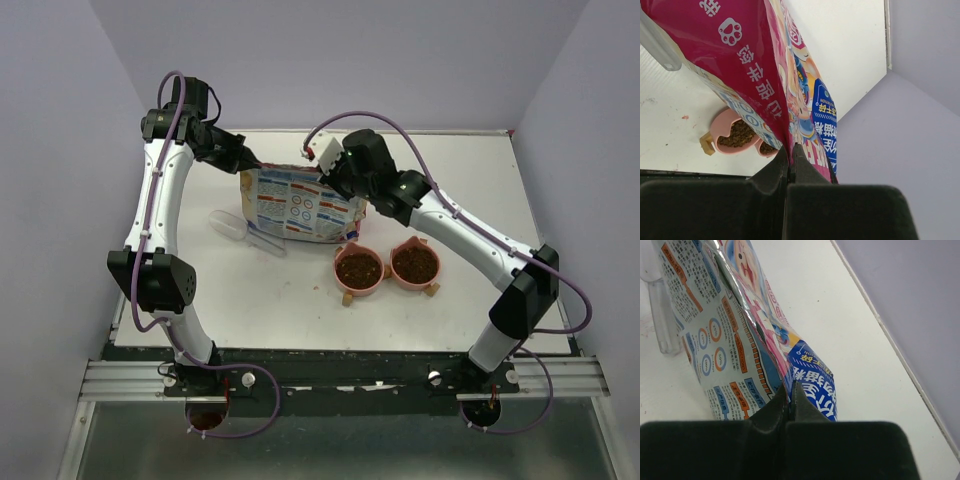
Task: Serve the pet food
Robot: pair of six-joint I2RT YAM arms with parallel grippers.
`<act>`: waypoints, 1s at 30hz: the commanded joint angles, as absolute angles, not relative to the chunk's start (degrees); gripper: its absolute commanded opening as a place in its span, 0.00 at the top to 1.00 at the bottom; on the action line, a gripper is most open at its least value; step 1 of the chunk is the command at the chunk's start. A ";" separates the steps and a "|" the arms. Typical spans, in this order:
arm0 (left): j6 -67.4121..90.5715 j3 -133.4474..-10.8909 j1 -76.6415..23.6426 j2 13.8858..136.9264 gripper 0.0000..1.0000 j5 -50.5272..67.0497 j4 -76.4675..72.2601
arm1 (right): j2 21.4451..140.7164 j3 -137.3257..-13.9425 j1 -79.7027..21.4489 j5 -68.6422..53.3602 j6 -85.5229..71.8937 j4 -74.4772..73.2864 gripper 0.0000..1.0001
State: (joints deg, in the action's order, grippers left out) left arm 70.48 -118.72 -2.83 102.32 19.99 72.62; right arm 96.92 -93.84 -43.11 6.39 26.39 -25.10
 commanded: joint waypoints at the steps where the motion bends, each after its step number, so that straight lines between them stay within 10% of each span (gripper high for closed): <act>1: 68.91 -121.55 2.72 100.63 1.00 9.40 71.37 | 92.73 -91.41 -34.81 23.56 28.04 -37.44 1.00; 8: 68.99 -120.76 2.73 100.37 1.00 9.67 71.02 | 91.14 -89.39 -33.84 25.66 28.30 -36.04 0.82; 15: 69.08 -119.97 3.08 99.84 1.00 9.58 70.58 | 88.68 -86.93 -32.17 24.25 27.69 -36.65 0.99; 17: 69.08 -119.97 3.08 99.84 1.00 9.58 70.40 | 88.16 -85.87 -32.08 25.66 27.86 -35.60 0.81; 23: 69.26 -120.06 3.16 100.02 1.00 9.58 70.49 | 86.84 -84.90 -31.20 23.99 28.30 -36.30 1.00; 26: 69.17 -119.80 3.25 99.84 1.00 9.67 70.40 | 86.31 -84.20 -31.11 24.69 28.03 -35.42 0.79; 30: 69.17 -119.62 3.25 99.76 1.00 9.58 70.49 | 85.70 -83.23 -30.68 24.08 28.65 -36.04 1.00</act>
